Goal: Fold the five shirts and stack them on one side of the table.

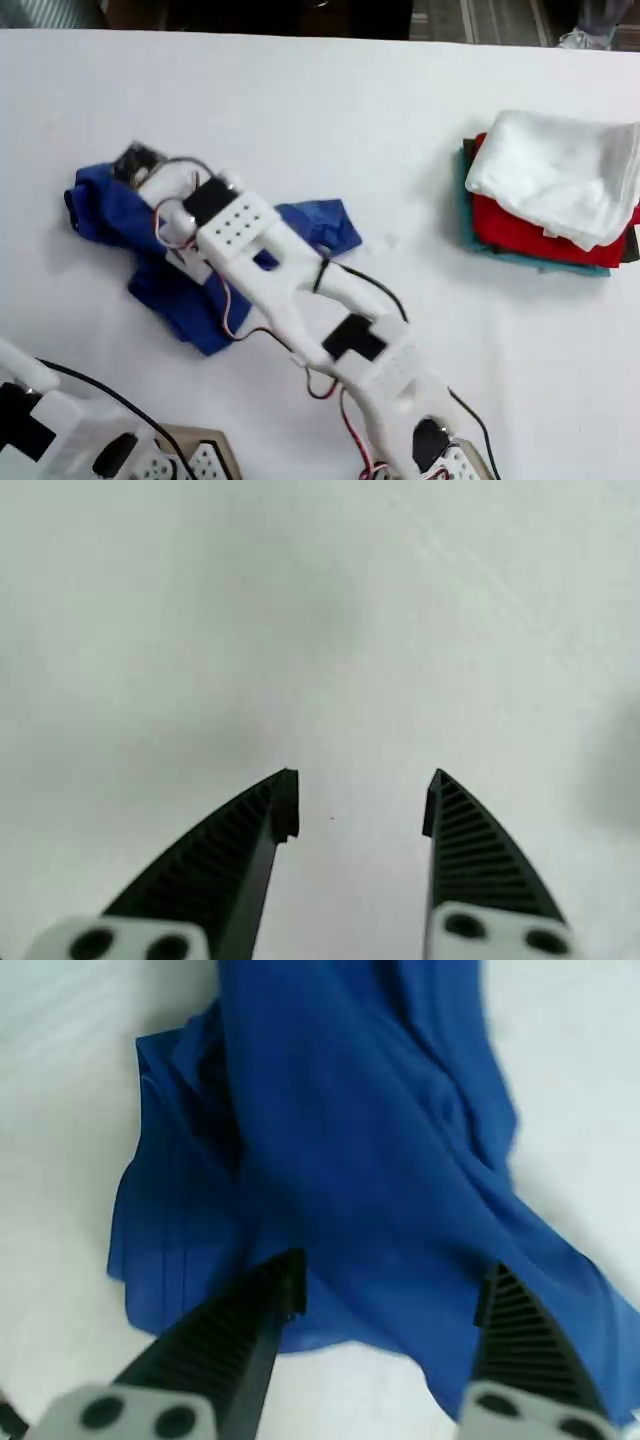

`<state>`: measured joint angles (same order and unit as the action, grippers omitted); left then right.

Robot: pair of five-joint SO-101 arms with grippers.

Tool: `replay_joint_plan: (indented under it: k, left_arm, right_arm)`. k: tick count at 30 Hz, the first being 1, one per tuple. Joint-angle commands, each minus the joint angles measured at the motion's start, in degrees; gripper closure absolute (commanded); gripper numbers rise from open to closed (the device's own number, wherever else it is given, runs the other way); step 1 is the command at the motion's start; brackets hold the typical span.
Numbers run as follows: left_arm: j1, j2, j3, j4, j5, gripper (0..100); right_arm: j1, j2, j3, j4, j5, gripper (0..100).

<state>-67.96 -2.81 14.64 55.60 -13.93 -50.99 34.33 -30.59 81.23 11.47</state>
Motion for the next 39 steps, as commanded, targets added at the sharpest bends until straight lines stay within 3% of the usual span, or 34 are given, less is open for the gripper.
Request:
replay_joint_plan:
  k: [1, 4, 7, 9, 18, 24, 29, 31, 39]
  left_arm:
    - [-1.41, -0.62, -2.77, -0.62, 0.53, 78]
    - [-1.14, -0.7, -2.77, -0.44, 0.53, 78]
    - [-0.62, -0.79, -2.77, -0.44, 0.53, 78]
    - [0.44, -0.79, -2.59, -0.44, 0.53, 78]
    - [6.95, -0.62, -2.15, 0.53, 0.53, 78]
    - [18.11, -0.53, -2.15, 3.78, 0.53, 77]
    - [30.07, -0.44, -2.07, 4.92, 0.53, 77]
    - [32.88, -0.44, -2.15, 4.92, 0.7, 77]
    - [29.63, -0.53, -1.98, 5.45, 4.13, 77]
  right_arm:
    - [2.51, 4.88, -0.26, -4.44, 0.26, 72.3]
    - [8.4, 8.84, -1.85, -6.81, 0.26, 78.7]
    - [16.13, 10.51, -6.07, -6.2, -0.26, 99.8]
    - [21.23, 10.51, -9.14, -4.62, -0.26, 94.7]
    - [35.3, 10.51, -29.71, 14.02, -0.26, 97.8]
    - [37.67, 9.45, -34.81, 20.18, -0.26, 95.9]
    - [37.85, 5.32, -34.9, 20.18, -0.26, 77.6]
    - [37.23, 2.59, -34.81, 20.18, -0.26, 76.7]
    - [26.68, 3.12, -35.08, 20.09, -8.26, 79.6]
